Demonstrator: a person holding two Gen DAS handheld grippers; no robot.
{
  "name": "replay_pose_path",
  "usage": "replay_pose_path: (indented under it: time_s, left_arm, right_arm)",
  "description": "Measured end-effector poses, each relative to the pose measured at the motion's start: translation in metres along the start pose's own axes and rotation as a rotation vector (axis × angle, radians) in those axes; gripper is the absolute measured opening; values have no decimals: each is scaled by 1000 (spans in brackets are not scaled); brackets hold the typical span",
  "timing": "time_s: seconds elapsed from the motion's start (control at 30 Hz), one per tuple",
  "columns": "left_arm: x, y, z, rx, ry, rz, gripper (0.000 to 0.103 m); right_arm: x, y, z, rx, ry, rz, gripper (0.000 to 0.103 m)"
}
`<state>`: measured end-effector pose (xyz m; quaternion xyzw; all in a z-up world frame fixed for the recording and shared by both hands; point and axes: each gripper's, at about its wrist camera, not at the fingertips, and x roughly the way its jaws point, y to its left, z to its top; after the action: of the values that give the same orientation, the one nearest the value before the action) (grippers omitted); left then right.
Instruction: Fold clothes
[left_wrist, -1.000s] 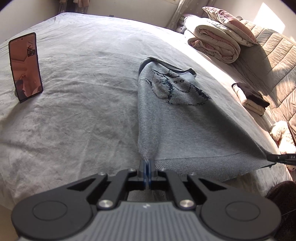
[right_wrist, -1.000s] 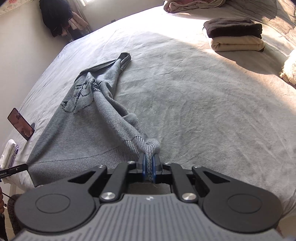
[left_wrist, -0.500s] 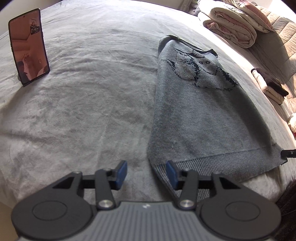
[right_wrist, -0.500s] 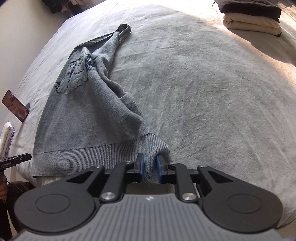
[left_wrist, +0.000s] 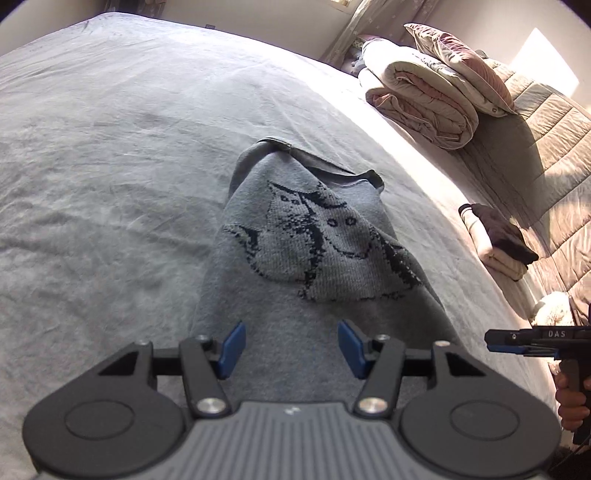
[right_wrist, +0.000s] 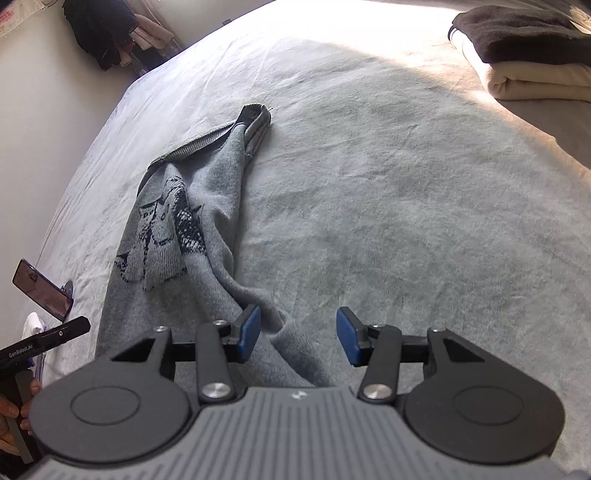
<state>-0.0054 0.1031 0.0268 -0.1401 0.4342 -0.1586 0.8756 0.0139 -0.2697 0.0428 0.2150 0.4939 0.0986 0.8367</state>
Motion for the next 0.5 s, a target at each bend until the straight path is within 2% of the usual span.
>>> replay_pose_path:
  time_s: [0.13,0.23,0.33,0.4,0.5]
  left_arm:
    - [29,-8,0,27,-41,-71,45]
    - [40,3,1,-3,-56,-88,37]
    - [51,16,2,-37,-68,-102,33]
    - [53,21,7,-44,-112,-104,33]
    - [60,31,13,-123,-124,-119,33]
  right_arm:
    - [24,4,20,35,1,35,50]
    - [41,7,32,57,4,61,50]
    - [60,11,43,84,17,67,50]
    - [70,17,51,77,11,73,50]
    - [83,24,62,82,-1,100,50]
